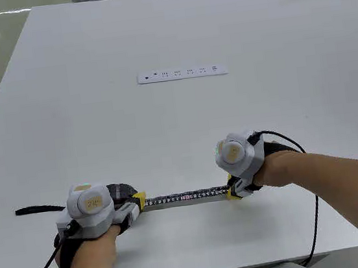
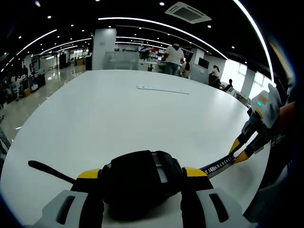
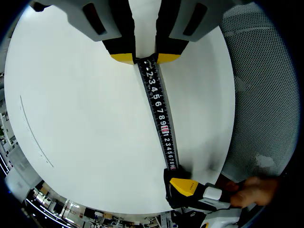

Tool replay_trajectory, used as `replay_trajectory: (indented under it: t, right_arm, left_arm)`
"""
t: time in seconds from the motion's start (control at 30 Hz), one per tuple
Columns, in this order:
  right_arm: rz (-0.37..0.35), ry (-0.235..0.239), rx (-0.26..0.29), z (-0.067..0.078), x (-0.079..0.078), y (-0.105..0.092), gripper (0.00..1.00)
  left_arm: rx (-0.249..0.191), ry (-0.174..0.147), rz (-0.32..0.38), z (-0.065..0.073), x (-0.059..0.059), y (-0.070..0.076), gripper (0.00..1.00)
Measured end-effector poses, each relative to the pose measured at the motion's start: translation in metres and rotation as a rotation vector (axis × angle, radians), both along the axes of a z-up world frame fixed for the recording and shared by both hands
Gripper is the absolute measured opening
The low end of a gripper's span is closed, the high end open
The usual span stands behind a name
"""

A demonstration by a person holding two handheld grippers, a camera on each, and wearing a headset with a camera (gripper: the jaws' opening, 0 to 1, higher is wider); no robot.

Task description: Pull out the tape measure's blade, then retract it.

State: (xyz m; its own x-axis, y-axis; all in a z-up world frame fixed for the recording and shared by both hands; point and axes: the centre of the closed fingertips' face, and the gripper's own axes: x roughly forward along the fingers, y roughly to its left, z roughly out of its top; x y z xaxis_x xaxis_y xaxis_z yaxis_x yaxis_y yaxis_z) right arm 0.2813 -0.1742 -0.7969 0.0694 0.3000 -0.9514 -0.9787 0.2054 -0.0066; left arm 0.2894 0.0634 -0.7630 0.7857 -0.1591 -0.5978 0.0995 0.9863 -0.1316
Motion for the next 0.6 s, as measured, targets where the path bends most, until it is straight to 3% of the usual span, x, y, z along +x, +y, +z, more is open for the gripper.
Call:
replay_trajectory:
  t: [0.6]
  right_arm:
    - [-0.005, -0.007, 0.009, 0.0008, 0.0004, 0.0068, 0.11]
  left_arm:
    - [-0.007, 0.006, 0.002, 0.0000, -0.0003, -0.0008, 0.62]
